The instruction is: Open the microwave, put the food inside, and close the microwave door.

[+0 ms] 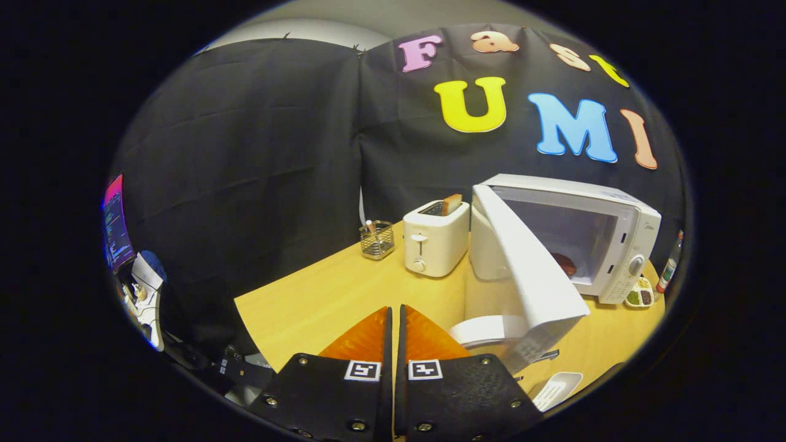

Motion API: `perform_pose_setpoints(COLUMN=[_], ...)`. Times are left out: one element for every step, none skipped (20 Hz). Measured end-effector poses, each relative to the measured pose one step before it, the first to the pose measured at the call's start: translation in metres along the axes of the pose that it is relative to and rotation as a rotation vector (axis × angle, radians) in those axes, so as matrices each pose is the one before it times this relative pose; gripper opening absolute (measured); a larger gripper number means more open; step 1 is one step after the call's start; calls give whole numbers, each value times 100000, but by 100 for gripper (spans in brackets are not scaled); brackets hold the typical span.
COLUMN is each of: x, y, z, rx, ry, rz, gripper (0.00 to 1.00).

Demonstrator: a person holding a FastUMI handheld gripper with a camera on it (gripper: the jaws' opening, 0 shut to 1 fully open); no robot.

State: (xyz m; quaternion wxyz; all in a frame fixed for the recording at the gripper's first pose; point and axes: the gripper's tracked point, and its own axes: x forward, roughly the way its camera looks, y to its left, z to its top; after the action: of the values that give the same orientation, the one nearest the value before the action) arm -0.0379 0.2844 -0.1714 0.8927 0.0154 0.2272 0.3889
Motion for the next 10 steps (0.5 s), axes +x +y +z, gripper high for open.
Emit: perform_pose_setpoints(x=[-80, 33, 67, 109, 276, 133, 247, 291, 436, 398], y=[-1486, -1326, -1365, -1413, -1451, -1329, -1205, -1178, -1210, -1189], z=[97, 98, 152, 113, 184, 149, 284, 264, 277, 253], rx=[653, 725, 669, 803, 870, 734, 794, 601, 161, -58], ry=[197, 154, 183, 99, 135, 79, -21, -140, -275, -148], rz=[-2358, -2224, -2160, -2083, -1900, -1979, -1551, -1452, -1652, -1620], gripper=[2, 2, 2, 2, 2, 2, 2, 2, 2, 2])
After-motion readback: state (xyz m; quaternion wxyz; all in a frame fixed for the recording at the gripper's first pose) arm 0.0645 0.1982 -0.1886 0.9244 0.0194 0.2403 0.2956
